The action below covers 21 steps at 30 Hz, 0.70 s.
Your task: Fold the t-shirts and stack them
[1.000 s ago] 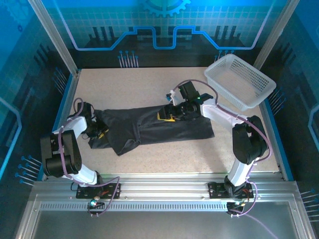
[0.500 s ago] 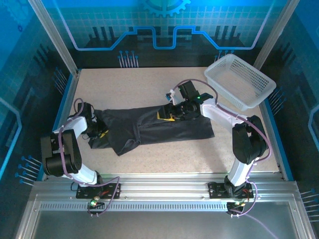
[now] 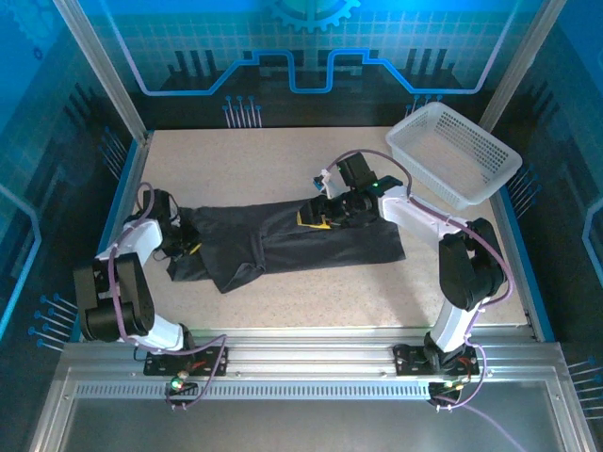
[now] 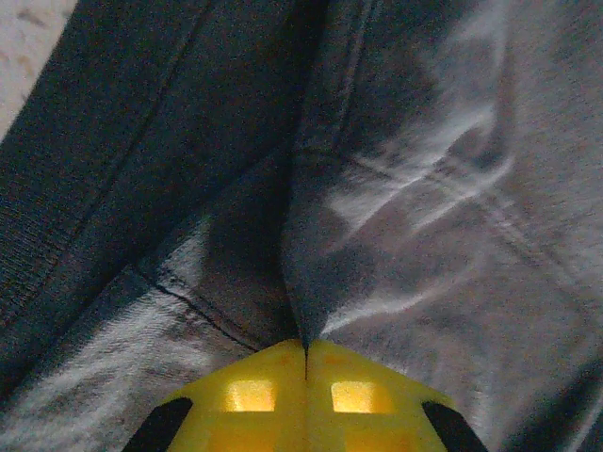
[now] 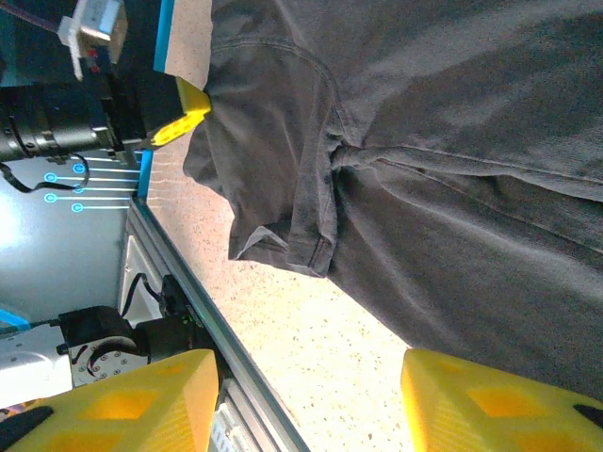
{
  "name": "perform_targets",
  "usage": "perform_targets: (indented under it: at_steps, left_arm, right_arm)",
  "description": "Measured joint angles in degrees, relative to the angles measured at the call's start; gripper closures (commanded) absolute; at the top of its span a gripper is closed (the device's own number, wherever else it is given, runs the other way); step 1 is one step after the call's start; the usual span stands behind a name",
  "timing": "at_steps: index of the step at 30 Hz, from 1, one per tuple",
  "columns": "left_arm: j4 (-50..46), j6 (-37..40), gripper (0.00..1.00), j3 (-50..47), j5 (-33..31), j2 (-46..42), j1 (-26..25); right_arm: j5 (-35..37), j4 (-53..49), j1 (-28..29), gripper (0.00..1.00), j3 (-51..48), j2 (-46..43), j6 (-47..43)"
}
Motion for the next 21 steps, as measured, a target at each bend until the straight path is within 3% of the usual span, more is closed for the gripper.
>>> perform_targets:
  at_steps: [10,18,20,21]
  left_arm:
    - [-8.02,-2.99,1.0,12.26,-1.07,1.31,0.0]
    - [-13.33,-1.77,0.98,22.99,-1.84,10.84,0.0]
    - [-13.64,-1.18,0.93,24.33,-2.54,12.98,0.0]
    - [-13.77,-0.59,0.85,24.96,-3.26,13.97,0.0]
  right_arm:
    - [0.02,-0.81,-1.03,0.46,0.04,0.0,-0.02]
    - [0.2,-0.87,-1.14,0.46,0.04,0.0,-0.02]
    - [0.24,-0.94,-1.14,0.47,0.04,0.0,-0.02]
    - [0.33,-0.98,-1.14,0.47,0.04,0.0,-0.02]
